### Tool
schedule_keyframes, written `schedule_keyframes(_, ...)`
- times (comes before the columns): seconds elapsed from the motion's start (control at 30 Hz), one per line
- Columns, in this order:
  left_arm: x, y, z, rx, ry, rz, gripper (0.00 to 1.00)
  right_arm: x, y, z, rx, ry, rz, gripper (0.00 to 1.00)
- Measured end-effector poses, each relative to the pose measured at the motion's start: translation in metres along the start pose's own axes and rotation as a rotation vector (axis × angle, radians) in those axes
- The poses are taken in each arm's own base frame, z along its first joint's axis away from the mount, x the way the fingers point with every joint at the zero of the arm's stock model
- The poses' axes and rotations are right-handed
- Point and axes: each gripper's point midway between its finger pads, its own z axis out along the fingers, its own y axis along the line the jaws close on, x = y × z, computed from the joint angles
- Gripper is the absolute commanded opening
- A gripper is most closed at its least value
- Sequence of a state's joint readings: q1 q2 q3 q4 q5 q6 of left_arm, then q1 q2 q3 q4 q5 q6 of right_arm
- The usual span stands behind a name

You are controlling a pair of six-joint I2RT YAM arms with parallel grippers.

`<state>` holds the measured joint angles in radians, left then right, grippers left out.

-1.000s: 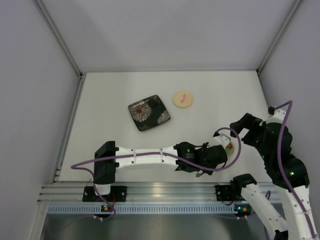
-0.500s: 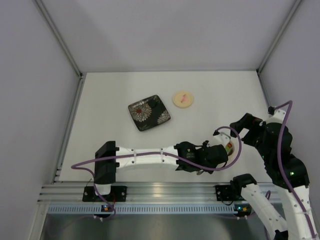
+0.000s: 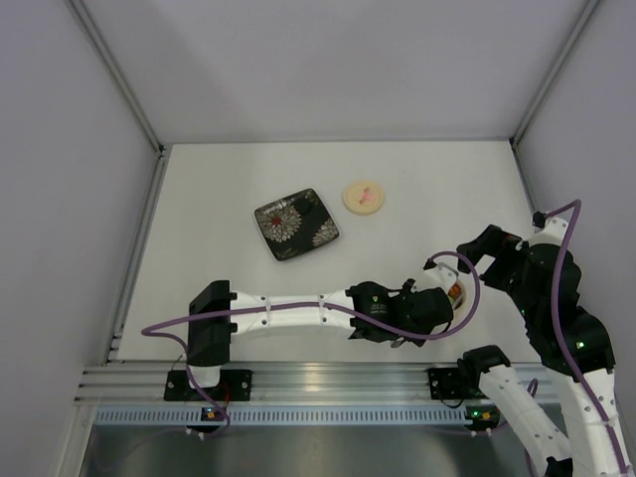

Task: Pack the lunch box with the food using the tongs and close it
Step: Place the fake food in the packing box, then pick up the fake food from the plate.

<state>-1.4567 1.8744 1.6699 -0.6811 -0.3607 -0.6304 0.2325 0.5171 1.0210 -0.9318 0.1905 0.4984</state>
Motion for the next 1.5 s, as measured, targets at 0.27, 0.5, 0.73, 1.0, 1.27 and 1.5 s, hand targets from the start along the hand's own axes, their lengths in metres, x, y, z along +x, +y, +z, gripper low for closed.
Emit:
schedule_keyframes(0.27, -0.015, 0.011, -0.014, -0.039, -0.062, -0.01, 0.47, 0.0, 0.0, 0.0, 0.001, 0.0, 0.0, 1.0)
schedule_keyframes(0.5, -0.058, 0.073, -0.064, -0.099, -0.186, -0.131, 0.47, 0.0, 0.0, 0.0, 0.0, 0.0, 0.0, 0.99)
schedule_keyframes(0.73, -0.07, 0.26, -0.074, -0.438, -0.244, -0.416, 0.47, 0.0, 0.0, 0.0, 0.0, 0.0, 0.0, 0.99)
schedule_keyframes(1.0, -0.034, 0.343, -0.06, -0.595, -0.155, -0.54, 0.47, 0.0, 0.0, 0.0, -0.001, 0.002, -0.001, 1.0)
schedule_keyframes(1.27, -0.02, 0.358, -0.025, -0.6, -0.08, -0.554, 0.47, 0.0, 0.0, 0.0, 0.0, 0.002, -0.001, 0.99)
schedule_keyframes(1.5, -0.013, 0.364, -0.012, -0.598, -0.042, -0.555, 0.47, 0.0, 0.0, 0.0, 0.0, 0.002, -0.004, 0.99)
